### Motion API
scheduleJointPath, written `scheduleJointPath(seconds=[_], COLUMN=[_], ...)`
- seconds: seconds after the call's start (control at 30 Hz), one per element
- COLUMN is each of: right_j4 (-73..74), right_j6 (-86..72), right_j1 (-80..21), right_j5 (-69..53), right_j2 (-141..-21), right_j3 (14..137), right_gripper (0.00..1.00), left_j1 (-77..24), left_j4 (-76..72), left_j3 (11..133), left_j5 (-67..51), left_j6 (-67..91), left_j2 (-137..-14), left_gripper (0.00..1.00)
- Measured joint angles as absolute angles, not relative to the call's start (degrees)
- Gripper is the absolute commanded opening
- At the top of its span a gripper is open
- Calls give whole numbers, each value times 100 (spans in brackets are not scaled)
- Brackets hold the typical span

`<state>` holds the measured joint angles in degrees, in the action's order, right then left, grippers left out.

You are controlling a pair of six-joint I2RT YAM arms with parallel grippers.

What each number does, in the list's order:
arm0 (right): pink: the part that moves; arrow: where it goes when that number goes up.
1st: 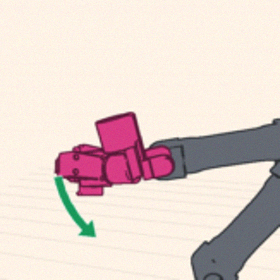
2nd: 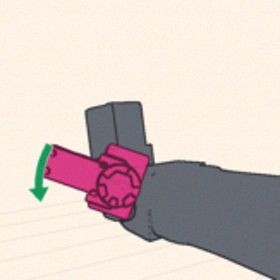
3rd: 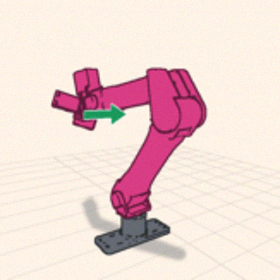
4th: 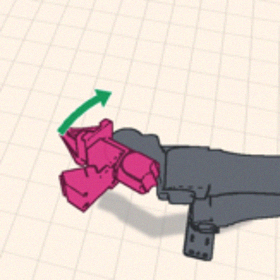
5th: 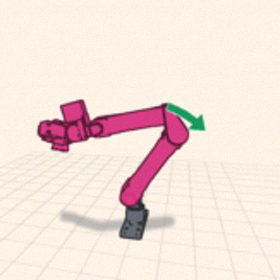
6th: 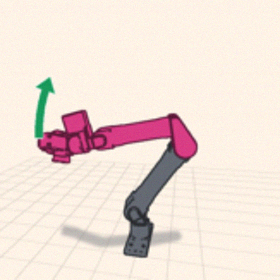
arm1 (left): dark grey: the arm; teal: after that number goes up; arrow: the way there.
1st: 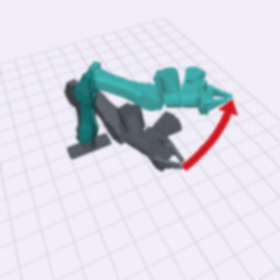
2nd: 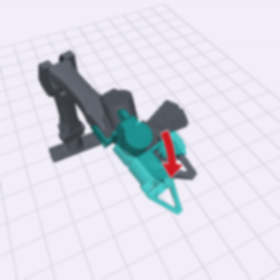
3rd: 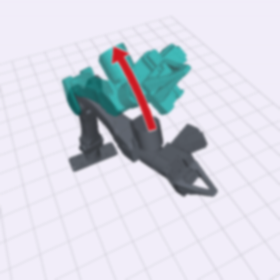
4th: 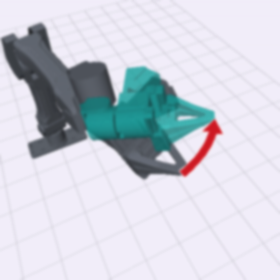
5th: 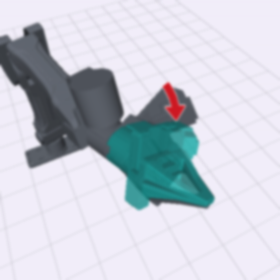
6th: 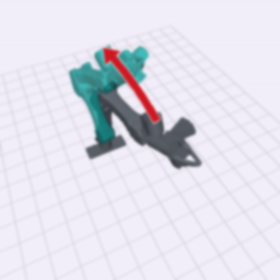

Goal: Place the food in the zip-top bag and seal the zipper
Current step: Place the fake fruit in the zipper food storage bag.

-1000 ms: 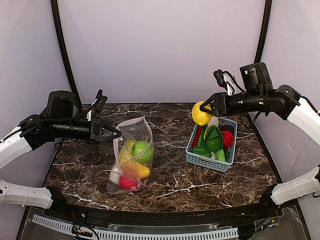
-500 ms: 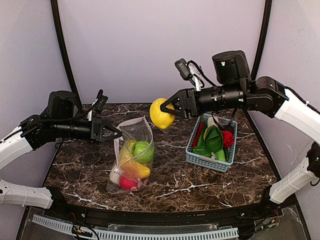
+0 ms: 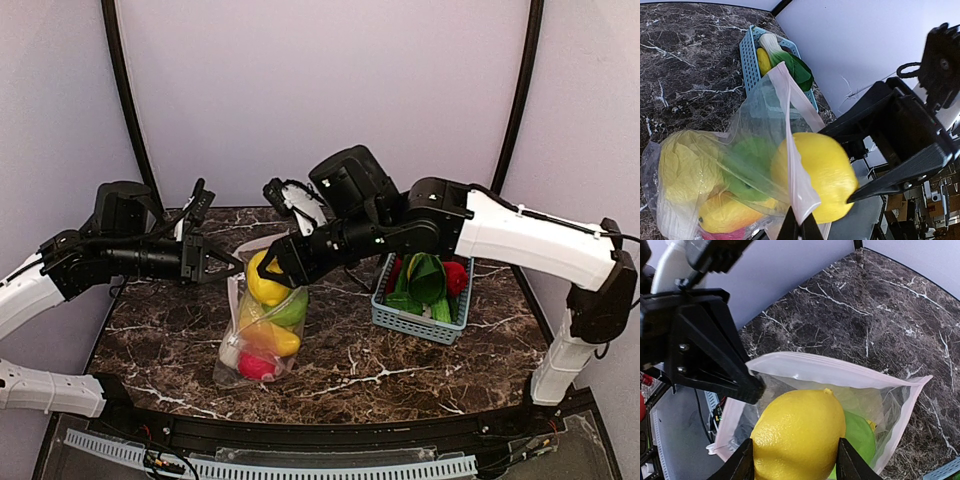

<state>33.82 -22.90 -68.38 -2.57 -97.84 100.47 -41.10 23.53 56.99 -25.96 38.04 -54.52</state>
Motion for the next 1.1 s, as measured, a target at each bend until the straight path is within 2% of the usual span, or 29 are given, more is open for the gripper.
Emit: scheduleJointPath(seconds=[0.43, 0.73, 0.83, 0.93, 1.1], right_j4=[3782, 3887, 3894, 3898, 3874], right_j6=[-2279, -2300, -2294, -2268, -2228], right_j1=[-7032, -7048, -7050, -7050, -7050], right_j5=[-69, -19, 5, 5, 3], right_j2=[-10473, -10713, -10704, -10641, -10315], right_j3=[10346, 10348, 10350, 10350, 10344], right_gripper=[53, 65, 72, 84, 89], left_j1=[-4110, -4110, -4110, -4110, -4110], left_j4=[2355, 2364, 2366, 2366, 2366], left_j3=[5701, 5767, 5787, 5787, 5789], left_j5=[-2598, -2596, -2593, -2593, -2593], left_j6=[3817, 3815, 3813, 3813, 3813], left_j2=[-5426, -5426, -5426, -5426, -5426], left_gripper=[1, 1, 1, 1, 1])
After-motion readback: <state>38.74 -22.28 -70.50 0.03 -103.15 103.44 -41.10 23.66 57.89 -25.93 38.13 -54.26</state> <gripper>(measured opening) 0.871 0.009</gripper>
